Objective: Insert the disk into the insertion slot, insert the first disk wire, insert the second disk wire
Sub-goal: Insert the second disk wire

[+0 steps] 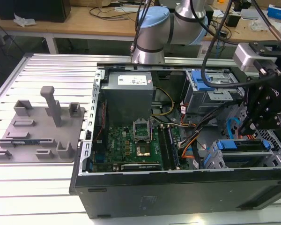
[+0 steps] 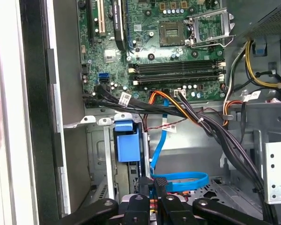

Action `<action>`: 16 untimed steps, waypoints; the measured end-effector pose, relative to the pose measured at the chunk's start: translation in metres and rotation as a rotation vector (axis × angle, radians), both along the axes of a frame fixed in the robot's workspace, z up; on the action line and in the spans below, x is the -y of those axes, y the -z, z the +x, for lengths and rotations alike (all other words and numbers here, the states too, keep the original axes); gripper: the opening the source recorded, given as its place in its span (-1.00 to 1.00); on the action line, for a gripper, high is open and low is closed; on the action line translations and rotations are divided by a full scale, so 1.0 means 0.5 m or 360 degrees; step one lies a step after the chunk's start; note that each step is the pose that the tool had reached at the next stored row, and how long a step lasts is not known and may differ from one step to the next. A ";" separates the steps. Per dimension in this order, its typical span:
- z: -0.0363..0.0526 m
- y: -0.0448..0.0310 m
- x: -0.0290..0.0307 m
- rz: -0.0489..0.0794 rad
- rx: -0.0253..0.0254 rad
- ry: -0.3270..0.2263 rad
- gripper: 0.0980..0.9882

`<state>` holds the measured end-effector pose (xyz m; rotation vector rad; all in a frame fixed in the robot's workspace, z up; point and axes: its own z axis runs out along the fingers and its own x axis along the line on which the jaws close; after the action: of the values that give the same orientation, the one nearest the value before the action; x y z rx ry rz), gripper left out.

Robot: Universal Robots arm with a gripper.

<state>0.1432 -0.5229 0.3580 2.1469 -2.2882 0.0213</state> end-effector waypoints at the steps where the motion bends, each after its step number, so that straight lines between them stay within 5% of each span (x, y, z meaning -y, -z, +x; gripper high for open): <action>1: 0.002 0.003 0.003 0.0004 0.00000 0.0000 -0.86; 16: 0.007 0.013 0.018 0.0020 0.00000 0.0000 -0.86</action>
<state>0.1465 -0.5317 0.3516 2.1525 -2.2945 0.0072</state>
